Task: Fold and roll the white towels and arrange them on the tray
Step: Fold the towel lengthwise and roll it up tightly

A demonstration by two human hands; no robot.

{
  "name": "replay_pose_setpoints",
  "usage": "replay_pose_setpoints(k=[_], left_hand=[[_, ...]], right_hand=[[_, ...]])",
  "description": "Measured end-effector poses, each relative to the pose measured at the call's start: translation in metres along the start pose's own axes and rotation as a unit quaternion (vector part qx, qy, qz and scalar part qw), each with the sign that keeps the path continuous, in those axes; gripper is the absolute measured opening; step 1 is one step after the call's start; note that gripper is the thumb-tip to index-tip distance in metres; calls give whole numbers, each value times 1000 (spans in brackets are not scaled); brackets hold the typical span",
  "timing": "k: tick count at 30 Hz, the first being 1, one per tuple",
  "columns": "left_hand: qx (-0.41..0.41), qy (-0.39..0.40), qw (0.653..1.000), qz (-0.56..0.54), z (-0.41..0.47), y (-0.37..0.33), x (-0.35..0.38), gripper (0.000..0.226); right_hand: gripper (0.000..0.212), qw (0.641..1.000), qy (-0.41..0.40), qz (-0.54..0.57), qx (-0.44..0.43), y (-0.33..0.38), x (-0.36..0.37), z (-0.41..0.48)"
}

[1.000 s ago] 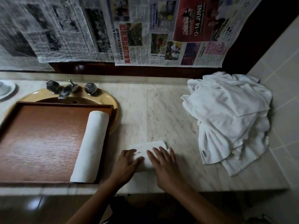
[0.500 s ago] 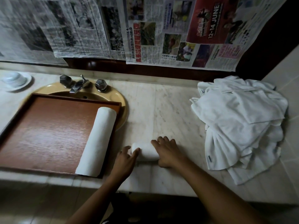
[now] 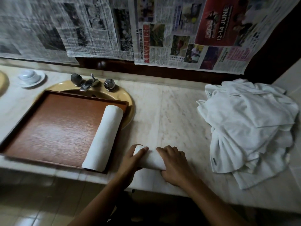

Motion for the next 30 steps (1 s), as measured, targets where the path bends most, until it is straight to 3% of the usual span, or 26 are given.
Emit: replay_pose_setpoints(k=[3, 5, 7, 10, 13, 15, 20, 24, 26, 30], left_hand=[[63, -5, 998, 13, -7, -20, -6, 31], [88, -5, 996, 8, -8, -32, -14, 36], [96, -10, 995, -11, -12, -44, -24, 38], [110, -20, 994, -16, -18, -56, -34, 43], [112, -13, 993, -19, -24, -62, -43, 35], [119, -37, 992, -9, -26, -64, -51, 37], [147, -16, 989, 16, -34, -76, -85, 35], [164, -48, 985, 17, -32, -88, -127, 34], [174, -61, 983, 23, -33, -95, -148, 38], [191, -98, 976, 47, -36, -104, -196, 37]], right_hand=[[90, 994, -70, 89, 13, 5, -10, -2], [97, 960, -147, 230, 54, 8, -19, -7], [109, 879, -192, 415, 134, 9, -23, -8], [127, 728, -96, 636, 237, 13, -27, -7], [96, 608, -24, 771, 187, 25, -26, 4], [91, 575, -53, 802, 150, 37, -32, 14], [88, 591, -140, 783, 132, 56, -42, 47], [94, 625, -135, 762, 99, 80, -50, 76], [98, 660, -118, 736, 96, 93, -51, 94], [91, 771, -92, 623, 93, 124, -54, 133]])
Point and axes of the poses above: each hand's wrist, its own z-axis towards the middle knuckle, its own x-axis out of the palm, y = z × x, the point moved 1 cm from there along z, towards the middle knuckle, and after that the axes turned 6 degrees about -x, right-handed, at the moved point
